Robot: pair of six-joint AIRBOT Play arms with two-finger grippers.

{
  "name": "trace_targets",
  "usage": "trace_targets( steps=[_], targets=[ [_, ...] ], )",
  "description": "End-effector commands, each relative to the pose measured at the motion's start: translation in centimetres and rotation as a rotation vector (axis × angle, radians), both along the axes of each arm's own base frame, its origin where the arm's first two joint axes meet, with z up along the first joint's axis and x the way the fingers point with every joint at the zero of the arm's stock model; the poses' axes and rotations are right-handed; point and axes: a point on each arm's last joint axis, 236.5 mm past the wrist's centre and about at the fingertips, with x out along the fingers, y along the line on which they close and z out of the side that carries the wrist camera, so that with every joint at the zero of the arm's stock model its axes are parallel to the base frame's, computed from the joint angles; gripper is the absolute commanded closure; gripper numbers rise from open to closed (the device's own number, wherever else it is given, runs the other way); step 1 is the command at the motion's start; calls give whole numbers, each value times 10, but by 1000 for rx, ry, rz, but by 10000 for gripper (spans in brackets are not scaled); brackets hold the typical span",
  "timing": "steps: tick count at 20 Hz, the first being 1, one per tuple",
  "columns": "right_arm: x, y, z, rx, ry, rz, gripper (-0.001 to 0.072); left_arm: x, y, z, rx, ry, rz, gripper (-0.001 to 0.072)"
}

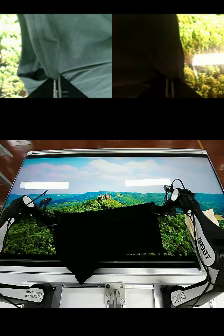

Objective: Fold the shirts.

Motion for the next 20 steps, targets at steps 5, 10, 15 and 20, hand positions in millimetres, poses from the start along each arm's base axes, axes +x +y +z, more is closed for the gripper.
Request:
trace_targets(
  steps=[5, 10, 15, 20],
  targets=[
    [11, -6, -2, -16, -41, -41, 544, 18, -4, 1, -22, -55, 92, 601],
    [-9, -42, 30, -164, 5, 64, 113, -4, 15, 35, -32, 23, 92, 175],
    [-107, -130, 56, -187, 306, 1, 113, -98, 33, 57, -120, 166, 158, 131],
    [-143, -119, 44, 155, 328, -174, 113, -188, -30, 11, -328, 251, 180, 116]
  ],
)
